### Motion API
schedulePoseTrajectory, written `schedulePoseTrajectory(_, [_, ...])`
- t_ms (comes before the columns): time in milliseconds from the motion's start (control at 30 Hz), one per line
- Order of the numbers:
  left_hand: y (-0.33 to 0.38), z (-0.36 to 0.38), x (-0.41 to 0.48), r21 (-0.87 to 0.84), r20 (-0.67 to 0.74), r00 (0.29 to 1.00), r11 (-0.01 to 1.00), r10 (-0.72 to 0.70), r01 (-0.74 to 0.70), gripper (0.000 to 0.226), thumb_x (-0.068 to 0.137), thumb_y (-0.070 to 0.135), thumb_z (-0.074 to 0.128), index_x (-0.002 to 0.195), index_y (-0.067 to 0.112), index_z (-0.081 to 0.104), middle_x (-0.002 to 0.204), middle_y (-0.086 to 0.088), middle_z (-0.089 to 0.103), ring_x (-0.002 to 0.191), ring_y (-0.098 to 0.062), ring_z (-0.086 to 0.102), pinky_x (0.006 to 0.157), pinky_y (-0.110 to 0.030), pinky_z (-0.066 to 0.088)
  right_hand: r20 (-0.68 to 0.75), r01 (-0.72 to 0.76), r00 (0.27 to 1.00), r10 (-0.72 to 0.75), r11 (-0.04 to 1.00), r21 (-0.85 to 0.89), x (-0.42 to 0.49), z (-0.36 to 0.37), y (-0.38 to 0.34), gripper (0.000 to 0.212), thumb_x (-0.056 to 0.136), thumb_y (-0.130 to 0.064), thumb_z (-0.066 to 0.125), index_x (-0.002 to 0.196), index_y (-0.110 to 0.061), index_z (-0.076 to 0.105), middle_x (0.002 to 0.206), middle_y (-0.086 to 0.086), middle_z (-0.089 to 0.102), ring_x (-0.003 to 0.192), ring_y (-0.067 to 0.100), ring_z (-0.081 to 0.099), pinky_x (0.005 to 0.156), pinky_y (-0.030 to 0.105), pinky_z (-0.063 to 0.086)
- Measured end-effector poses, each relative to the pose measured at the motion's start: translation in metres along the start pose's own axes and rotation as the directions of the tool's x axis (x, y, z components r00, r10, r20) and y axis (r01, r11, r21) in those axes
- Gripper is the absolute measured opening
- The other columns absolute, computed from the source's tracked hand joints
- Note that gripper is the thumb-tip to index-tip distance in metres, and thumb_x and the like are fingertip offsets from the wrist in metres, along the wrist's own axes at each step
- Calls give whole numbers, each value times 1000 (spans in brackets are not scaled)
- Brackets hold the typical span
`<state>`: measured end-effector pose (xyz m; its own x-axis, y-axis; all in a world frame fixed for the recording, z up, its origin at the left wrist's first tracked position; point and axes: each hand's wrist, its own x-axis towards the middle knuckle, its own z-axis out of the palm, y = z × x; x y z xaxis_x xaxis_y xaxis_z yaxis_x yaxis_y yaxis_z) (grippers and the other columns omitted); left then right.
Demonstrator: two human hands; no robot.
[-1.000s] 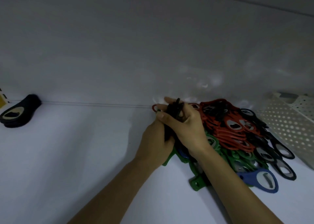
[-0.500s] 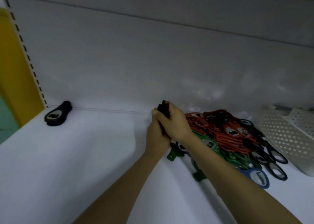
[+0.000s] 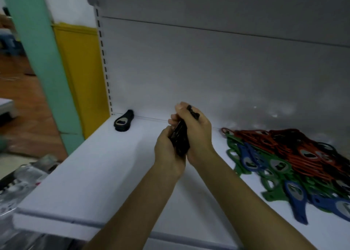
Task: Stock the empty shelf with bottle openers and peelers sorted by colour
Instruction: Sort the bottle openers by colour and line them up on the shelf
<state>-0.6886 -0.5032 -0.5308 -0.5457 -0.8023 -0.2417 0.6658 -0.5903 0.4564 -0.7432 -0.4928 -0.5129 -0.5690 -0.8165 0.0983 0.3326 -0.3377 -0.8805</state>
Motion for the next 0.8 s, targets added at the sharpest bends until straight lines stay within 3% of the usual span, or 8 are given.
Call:
schedulePoseTrajectory(133, [17,-14,-4,130,-35,999,991,24,-19,34,101,22,35,118,4,59,106,-16,66,96,-24,65,95,-37,49,-10,-65,998,65,998,-9,2,19,-1,24,79,-25,76,69,-12,59,60,4,61,54,16,60,57,25,53])
schedulePoseTrajectory(233, [25,-20,-11,125,15,998,990,-66,64,41,103,32,28,114,6,59,91,-12,73,84,-21,71,77,-33,55,-28,60,998,-62,996,-66,0,27,5,26,81,-25,74,66,-13,57,58,3,60,53,15,60,58,24,53])
schedulePoseTrajectory(300, [29,-18,-15,121,61,992,987,-113,105,44,103,35,26,112,8,60,93,-11,74,85,-19,71,70,-31,55,30,146,989,-143,980,-137,-3,27,9,20,81,-25,74,77,-9,62,63,5,65,62,17,67,63,22,54])
schedulePoseTrajectory(400, [26,-17,-16,230,109,990,971,-90,63,38,103,27,28,118,11,60,110,-9,69,99,-16,66,74,-25,56,41,125,992,-119,967,-221,-4,25,14,24,81,-22,74,86,-1,63,63,3,68,65,15,69,64,20,56])
schedulePoseTrajectory(533, [26,-28,-14,343,137,980,935,-147,93,33,101,27,38,118,10,61,109,-10,69,101,-19,67,83,-30,55,-51,106,992,-116,979,-175,4,16,8,24,81,-18,65,59,-19,57,54,-2,58,57,14,62,59,26,49])
schedulePoseTrajectory(667, [37,-39,-9,482,93,983,871,-156,93,30,94,29,52,105,4,66,98,-13,73,85,-20,71,70,-27,59,63,289,954,-292,849,-442,8,6,3,21,76,-22,58,57,-14,57,59,4,61,64,13,61,63,26,50])
schedulePoseTrajectory(733, [44,-41,-6,443,81,995,896,-66,24,28,94,24,53,104,2,65,90,-11,73,72,-16,70,60,-22,57,151,291,956,-252,745,-600,9,2,1,34,83,-29,62,69,1,58,66,14,61,64,16,58,61,35,49])
schedulePoseTrajectory(800, [49,-45,-2,444,79,996,893,43,-73,23,95,22,51,99,4,65,92,-11,71,75,-15,69,60,-20,56,188,201,978,-95,677,-708,11,-2,-5,43,87,-40,63,82,3,60,71,10,65,65,18,61,59,33,50])
